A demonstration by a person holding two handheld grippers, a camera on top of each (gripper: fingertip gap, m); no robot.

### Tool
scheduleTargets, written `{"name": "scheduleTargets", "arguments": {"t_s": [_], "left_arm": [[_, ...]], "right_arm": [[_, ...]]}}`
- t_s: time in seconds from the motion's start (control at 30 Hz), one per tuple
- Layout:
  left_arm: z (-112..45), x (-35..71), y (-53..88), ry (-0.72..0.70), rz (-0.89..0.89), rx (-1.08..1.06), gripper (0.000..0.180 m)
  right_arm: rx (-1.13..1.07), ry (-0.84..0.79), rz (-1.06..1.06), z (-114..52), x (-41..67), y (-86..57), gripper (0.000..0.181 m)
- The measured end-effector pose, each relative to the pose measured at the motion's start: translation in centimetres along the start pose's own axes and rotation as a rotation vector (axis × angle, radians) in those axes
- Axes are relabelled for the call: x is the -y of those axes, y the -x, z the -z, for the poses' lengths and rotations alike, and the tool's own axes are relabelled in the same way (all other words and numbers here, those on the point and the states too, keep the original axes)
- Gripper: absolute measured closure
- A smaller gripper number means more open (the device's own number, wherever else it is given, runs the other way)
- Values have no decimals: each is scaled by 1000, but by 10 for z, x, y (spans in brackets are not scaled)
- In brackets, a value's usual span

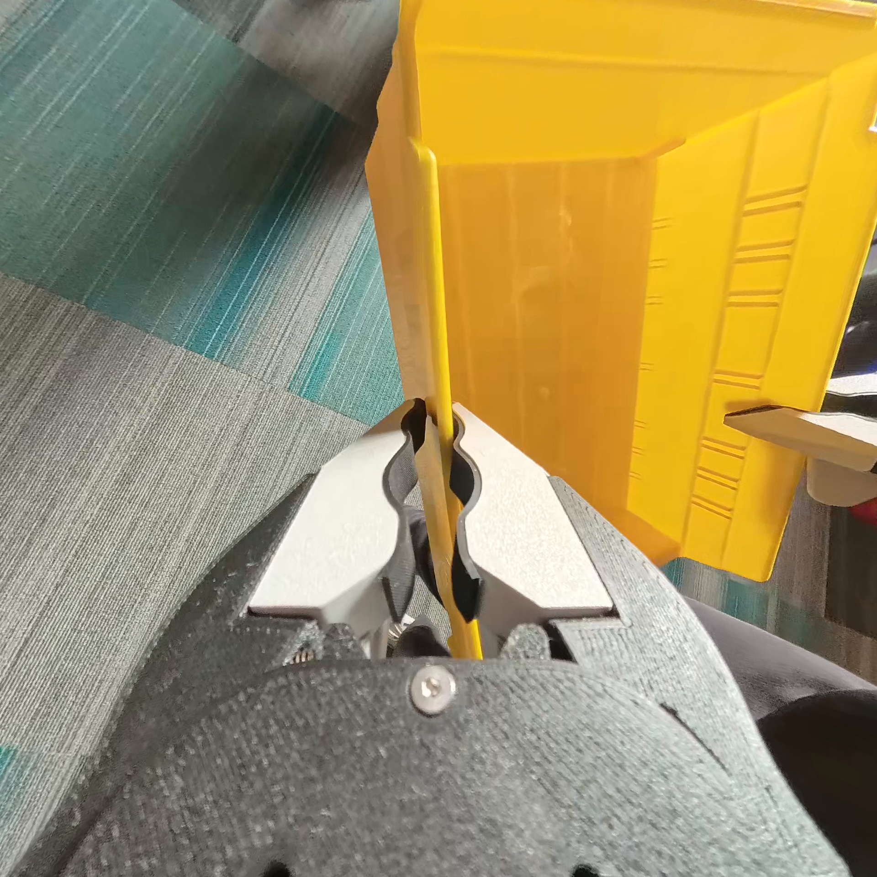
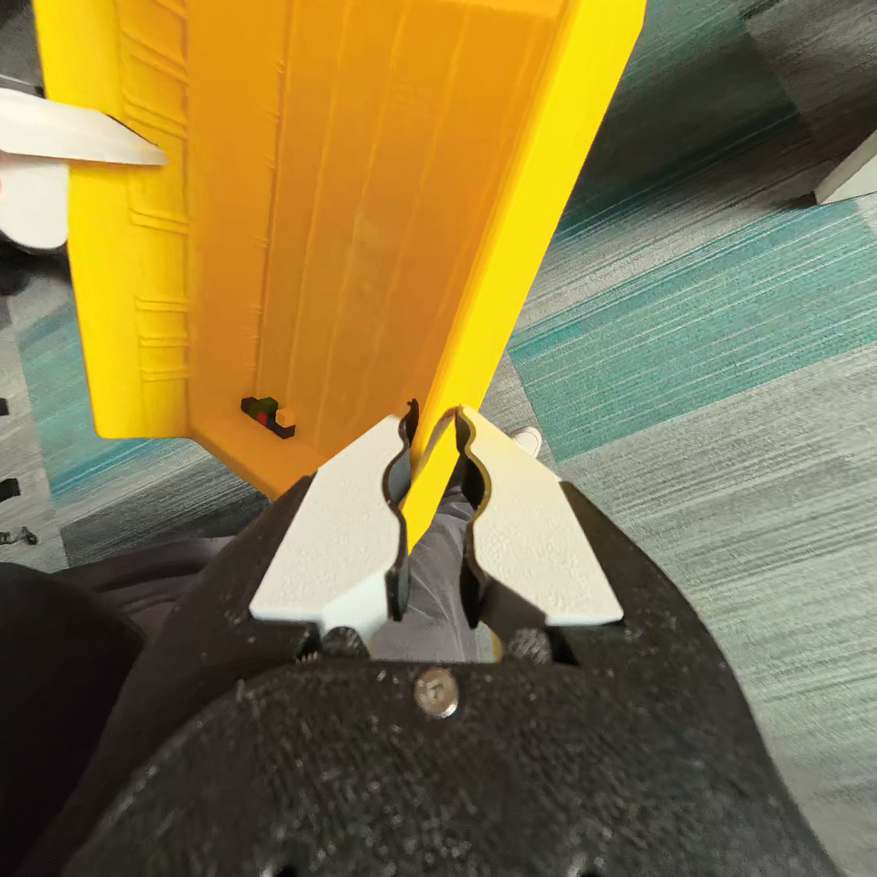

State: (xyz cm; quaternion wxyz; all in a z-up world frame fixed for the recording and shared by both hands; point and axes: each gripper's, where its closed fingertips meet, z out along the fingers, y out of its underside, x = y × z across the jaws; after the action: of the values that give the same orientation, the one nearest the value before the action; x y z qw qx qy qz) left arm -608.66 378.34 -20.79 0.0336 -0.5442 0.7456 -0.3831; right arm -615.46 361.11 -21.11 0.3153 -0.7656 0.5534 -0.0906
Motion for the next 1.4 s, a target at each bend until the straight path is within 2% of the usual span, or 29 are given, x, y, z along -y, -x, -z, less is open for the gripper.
{"name": "scheduleTargets", "arguments": {"t_s": [0.17,0.3,0.43,0.7,0.97,1.1,1.2,1.3,1.4], "left_arm": [[-19,52,51,9,138,91,176],[-27,102,81,-16,157,154,175],[-44,147,106,-49,210,156,176],[-95,215,158,-28,169,80,175],[-125,283,246,18,98,-104,169],[-121,313,293,31,51,-198,165],[-123,334,333,44,65,-234,153],[-126,357,380,45,87,-195,143],[-128,378,427,35,108,-159,142]], "right_arm": [[127,-10,-12,-63,72,-20,167],[199,-34,61,-94,137,-31,165],[231,-47,47,-120,192,-43,159],[133,-11,6,-186,263,-69,160],[55,-106,-341,-245,356,-61,165],[-8,-109,-362,-276,400,-38,167],[-23,-112,-365,-304,433,-20,169],[-19,-108,-347,-338,468,-8,169],[14,-107,-308,-379,514,4,169]]}}
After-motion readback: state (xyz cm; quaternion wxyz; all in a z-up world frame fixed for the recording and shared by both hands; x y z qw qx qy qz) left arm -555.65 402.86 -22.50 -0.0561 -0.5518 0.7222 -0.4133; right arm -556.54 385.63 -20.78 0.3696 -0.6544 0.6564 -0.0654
